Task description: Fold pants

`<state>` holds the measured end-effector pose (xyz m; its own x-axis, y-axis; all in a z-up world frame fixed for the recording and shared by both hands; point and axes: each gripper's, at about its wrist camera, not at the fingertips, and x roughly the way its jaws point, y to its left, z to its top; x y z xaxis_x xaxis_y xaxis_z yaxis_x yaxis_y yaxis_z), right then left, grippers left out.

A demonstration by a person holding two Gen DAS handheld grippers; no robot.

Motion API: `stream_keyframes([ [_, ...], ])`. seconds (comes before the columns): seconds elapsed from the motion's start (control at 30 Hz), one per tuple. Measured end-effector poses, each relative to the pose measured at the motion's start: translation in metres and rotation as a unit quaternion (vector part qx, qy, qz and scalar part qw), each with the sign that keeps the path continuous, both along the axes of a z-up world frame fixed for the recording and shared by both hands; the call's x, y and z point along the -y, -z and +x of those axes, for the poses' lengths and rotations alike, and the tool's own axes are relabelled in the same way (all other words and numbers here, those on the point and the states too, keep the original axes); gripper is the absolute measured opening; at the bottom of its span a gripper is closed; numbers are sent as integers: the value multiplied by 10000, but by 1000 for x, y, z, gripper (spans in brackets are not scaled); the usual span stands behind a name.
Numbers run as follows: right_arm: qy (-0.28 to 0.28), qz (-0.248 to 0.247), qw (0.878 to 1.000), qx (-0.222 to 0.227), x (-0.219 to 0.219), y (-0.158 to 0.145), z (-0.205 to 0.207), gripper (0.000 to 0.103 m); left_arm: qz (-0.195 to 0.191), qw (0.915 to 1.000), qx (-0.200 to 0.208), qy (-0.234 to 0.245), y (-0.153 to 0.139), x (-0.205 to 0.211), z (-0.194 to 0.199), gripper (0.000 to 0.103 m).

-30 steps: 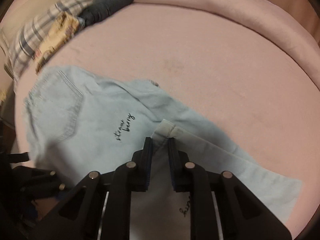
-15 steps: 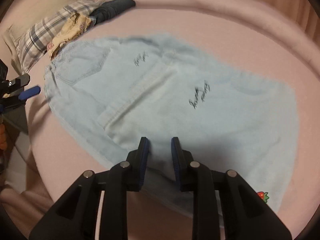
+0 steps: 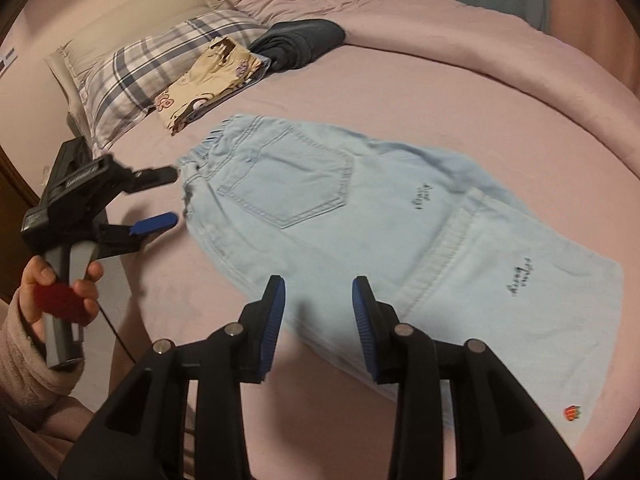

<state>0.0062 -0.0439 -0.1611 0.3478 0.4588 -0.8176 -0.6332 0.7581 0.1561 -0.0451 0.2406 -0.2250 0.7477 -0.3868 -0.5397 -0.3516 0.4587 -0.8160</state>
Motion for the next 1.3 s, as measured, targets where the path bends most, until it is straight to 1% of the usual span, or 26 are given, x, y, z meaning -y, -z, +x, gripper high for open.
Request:
stream_keyframes([
  [0.17,16,-51,10000,-1,0,-2,-5,35,35,9999,-126,-35,-1,2,20,76],
  [0.33,348,77,9994,-49,19,-5,6,34,86,9998,-175,-42,1,5,25,76],
  [0.4,558,127,9983,-94,31,-5,11,34,165,9996,-217,12,1,5,26,63],
  [0.43,716,114,9973,-128,38,-4,16,35,183,9994,-278,41,3,5,28,49],
  [0.47,878,103,9959,-177,46,-2,20,35,144,9994,-317,76,5,5,28,45],
  [0.53,1256,84,9916,-297,61,3,29,35,168,9992,-351,83,4,5,27,40],
  [0.6,1372,139,9897,-374,70,11,35,35,374,9985,-360,168,-2,11,28,35],
  [0.63,1408,92,9890,-445,72,18,38,35,454,9982,-297,266,-7,15,29,32],
  [0.67,1439,-8,9882,-515,72,26,40,34,556,9976,-212,341,-13,20,30,31],
  [0.7,1406,-138,9882,-593,70,38,42,34,719,9965,-113,414,-21,25,30,30],
  [0.73,1368,-185,9890,-528,68,42,40,34,939,9942,21,521,-31,32,30,30],
  [0.77,1313,-197,9905,-372,66,43,39,34,1126,9917,147,610,-41,39,31,30],
  [0.8,1264,-222,9913,-280,65,43,37,34,1348,9876,309,740,-53,50,32,30],
  [0.83,1264,-212,9913,-294,65,42,37,34,1531,9834,434,869,-64,59,33,29],
  [0.87,1273,-154,9912,-339,67,42,38,35,1786,9763,605,1060,-78,75,34,28],
  [0.93,1286,8,9908,-426,73,43,40,35,2099,9648,833,1348,-94,99,36,28],
  [0.97,1308,140,9902,-467,77,43,40,35,2280,9569,957,1523,-103,115,36,28],
  [1.03,1359,411,9885,-518,86,44,41,34,2429,9462,1137,1810,-115,140,39,28],
  [1.1,1487,775,9838,-636,98,44,39,33,2574,9328,1341,2137,-126,170,42,28],
  [1.17,1736,1250,9735,-811,118,40,37,35,2696,9189,1443,2491,-131,199,46,28],
  [1.2,1846,1478,9680,-843,128,37,35,36,2785,9098,1457,2712,-131,218,49,28],
  [1.23,1987,1843,9587,-861,146,31,32,36,2860,9024,1455,2874,-130,232,52,28],
  [1.3,2277,2425,9391,-858,180,19,26,39,2977,8843,1443,3296,-122,267,56,28],
])
